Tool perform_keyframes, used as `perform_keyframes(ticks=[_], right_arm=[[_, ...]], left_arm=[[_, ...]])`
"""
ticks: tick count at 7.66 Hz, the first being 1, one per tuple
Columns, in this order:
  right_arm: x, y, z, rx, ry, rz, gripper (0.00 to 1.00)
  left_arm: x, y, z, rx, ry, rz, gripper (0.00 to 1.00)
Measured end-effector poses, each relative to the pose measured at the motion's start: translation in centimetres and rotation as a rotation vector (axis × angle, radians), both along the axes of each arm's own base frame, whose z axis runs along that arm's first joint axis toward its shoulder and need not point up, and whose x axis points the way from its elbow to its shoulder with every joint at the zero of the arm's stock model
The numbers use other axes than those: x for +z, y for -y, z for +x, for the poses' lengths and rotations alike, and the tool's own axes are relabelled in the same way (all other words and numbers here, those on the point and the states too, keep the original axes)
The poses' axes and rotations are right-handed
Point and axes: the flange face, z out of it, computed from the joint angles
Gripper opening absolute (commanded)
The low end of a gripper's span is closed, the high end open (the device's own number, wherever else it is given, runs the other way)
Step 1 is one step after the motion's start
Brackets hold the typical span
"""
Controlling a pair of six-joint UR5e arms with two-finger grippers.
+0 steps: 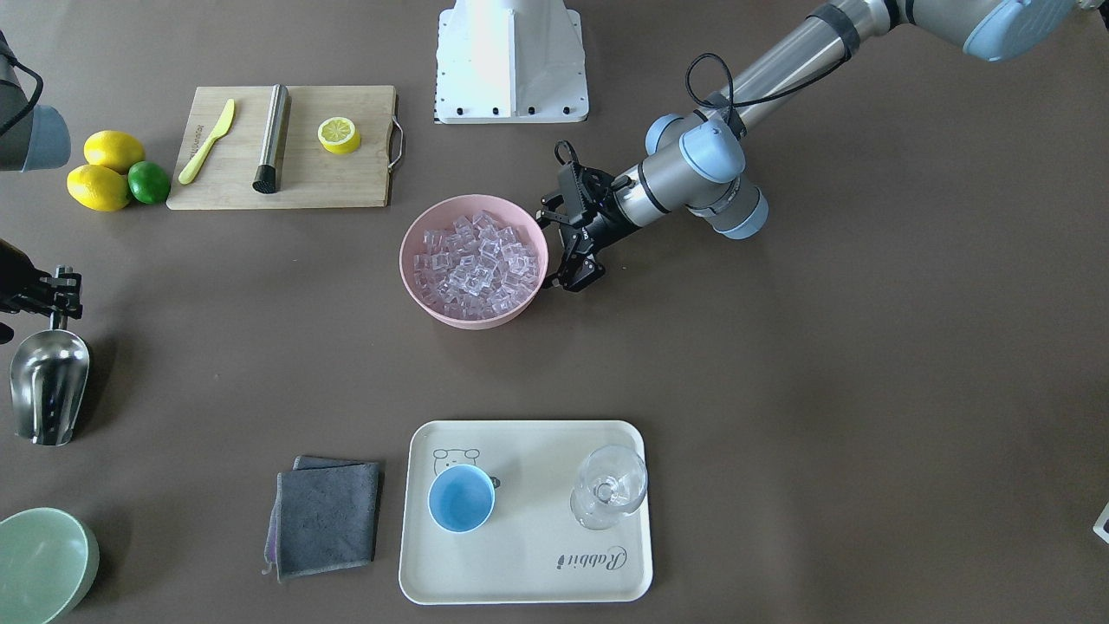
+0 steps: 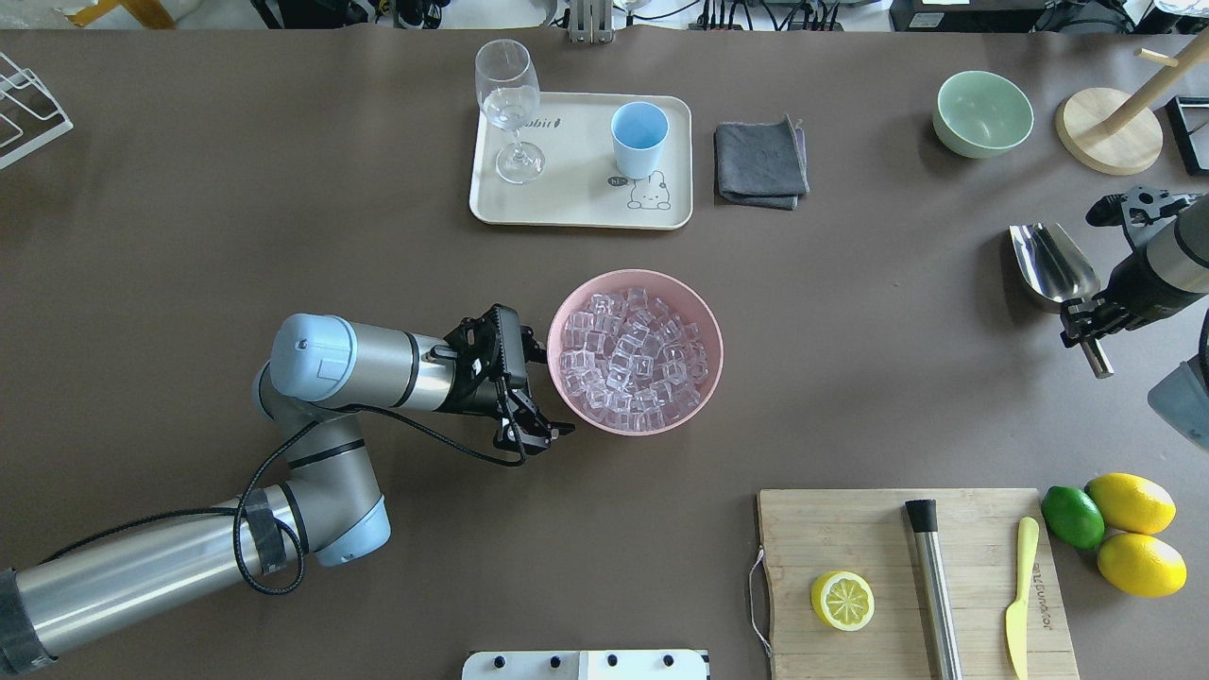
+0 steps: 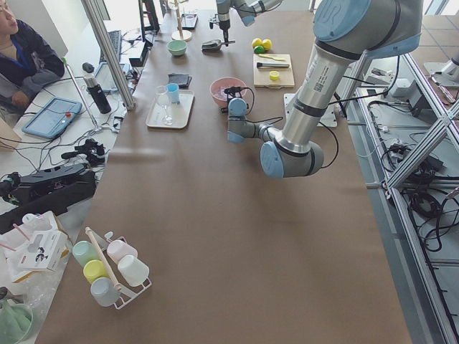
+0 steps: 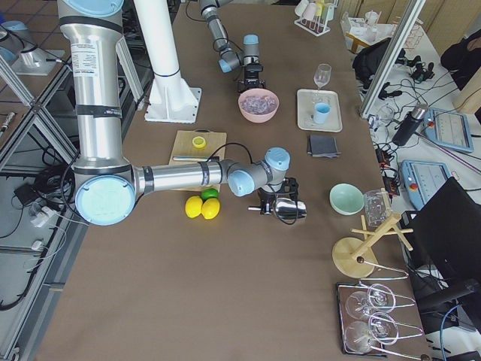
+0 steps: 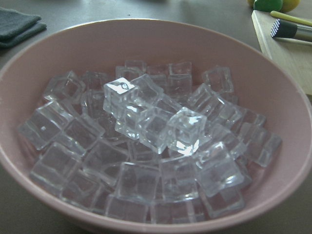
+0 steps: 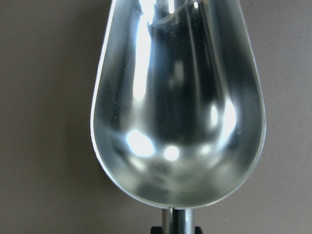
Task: Put ice in cup with scoop
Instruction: 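Grasp the metal scoop handle with the right gripper and lift it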
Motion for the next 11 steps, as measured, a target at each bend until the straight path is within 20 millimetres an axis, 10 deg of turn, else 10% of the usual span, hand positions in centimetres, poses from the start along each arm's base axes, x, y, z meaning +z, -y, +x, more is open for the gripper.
perform_keyframes(ticks=[2, 7, 11], right_arm=[[-1.4, -0.5, 0.6, -0.025, 0.021, 0.027, 0.00], [-15.4, -1.9, 6.3, -0.047, 0.046, 0.192, 0.00], [-21.9, -3.2, 6.7, -0.374, 0.033, 0.614, 0.00]], left_arm=[[0.0, 0.0, 0.0, -0.001, 0.001, 0.013, 0.98], [-0.2, 0.2, 0.1, -0.009, 0.001, 0.010, 0.98], [-0.1, 0.1, 0.0, -0.003, 0.000, 0.010, 0.98]])
